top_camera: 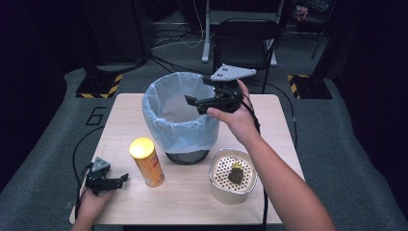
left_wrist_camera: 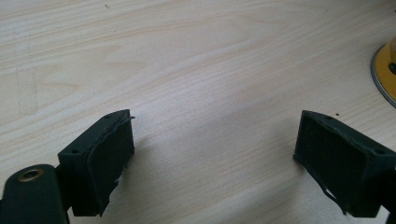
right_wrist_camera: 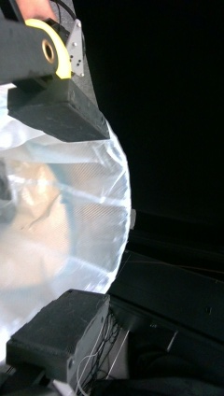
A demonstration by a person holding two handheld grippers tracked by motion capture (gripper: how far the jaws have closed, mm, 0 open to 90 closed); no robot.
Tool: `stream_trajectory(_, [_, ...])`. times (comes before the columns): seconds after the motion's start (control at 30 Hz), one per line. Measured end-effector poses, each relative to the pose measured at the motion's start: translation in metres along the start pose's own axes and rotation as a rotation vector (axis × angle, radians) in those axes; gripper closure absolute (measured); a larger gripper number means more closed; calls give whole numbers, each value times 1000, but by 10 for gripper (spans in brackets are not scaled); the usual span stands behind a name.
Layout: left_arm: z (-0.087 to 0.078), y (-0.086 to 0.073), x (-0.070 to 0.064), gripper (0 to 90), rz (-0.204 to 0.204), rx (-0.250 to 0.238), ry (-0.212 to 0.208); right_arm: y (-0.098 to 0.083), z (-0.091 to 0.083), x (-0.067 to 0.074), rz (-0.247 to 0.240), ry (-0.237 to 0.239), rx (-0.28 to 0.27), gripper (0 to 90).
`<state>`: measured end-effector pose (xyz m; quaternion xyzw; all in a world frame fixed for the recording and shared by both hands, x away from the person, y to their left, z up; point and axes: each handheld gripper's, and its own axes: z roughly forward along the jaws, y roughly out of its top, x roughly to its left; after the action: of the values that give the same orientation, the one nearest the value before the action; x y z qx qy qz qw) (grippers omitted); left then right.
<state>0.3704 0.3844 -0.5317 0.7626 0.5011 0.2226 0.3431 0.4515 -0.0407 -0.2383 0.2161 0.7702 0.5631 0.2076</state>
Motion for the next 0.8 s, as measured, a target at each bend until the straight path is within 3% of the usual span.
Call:
stream_trajectory(0.17, [0,0,0,117,0,0,0,-13,-27,-14,2,-37,3,251])
stream_trajectory(0.23, [0,0,0,117,0,0,0,-22,-36,-19,17,-35,7,257])
stream_trajectory(0.4, [-2,0,0,118,2,16,-6,-44,-58,-28,19,-78,18,261])
stream_trajectory(0.57, [-1,0,0,120,-1,3,-1,-59,-75,-32,3,-112,22,261])
stream_trajectory(0.8, [-1,0,0,120,0,4,-1,-73,-90,-35,18,-137,18,261])
